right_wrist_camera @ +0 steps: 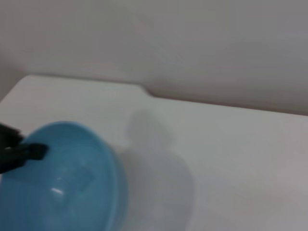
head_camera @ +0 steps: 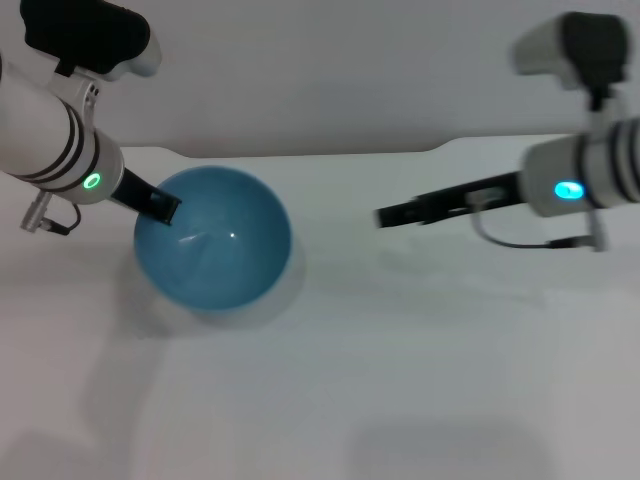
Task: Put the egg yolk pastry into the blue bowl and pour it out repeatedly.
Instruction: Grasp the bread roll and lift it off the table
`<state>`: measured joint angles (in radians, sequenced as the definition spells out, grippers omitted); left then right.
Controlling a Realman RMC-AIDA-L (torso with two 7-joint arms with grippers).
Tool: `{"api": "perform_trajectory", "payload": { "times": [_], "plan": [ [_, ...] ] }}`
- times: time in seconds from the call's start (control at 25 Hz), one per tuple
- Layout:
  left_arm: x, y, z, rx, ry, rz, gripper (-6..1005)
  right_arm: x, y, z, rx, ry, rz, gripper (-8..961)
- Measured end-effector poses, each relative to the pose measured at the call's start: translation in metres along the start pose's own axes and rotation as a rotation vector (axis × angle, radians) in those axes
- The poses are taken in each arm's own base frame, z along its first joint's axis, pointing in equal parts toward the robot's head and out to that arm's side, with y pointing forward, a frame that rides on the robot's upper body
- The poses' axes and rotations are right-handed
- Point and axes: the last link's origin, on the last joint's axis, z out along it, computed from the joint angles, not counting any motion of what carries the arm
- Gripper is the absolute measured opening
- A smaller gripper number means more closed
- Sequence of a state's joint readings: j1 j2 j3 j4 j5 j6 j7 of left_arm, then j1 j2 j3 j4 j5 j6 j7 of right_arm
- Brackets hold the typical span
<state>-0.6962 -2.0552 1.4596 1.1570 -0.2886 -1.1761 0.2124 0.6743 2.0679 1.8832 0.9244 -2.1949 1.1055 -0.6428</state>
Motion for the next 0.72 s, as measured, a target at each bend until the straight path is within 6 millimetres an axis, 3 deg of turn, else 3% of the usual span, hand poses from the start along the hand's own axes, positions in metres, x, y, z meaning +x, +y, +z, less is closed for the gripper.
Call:
{"api": "perform_trajectory", "payload": {
  "times": [0.32, 0.52, 0.72],
  "plan": [
    [-0.006, -0.001, -0.01, 0.043, -0.085, -0.014, 0, -0.013, 0.06, 0.034, -0.087, 0.086, -0.157, 522],
    [-0.004, -0.004, -0.011, 0.068, -0.085, -0.024, 0, -0.011, 0.097, 0.041, -0.15, 0.129, -0.175, 522],
    [-0.001, -0.005, -0.011, 0.072, -0.076, -0.038, -1, -0.006, 0.112, 0.041, -0.171, 0.151, -0.186, 521]
  ]
}}
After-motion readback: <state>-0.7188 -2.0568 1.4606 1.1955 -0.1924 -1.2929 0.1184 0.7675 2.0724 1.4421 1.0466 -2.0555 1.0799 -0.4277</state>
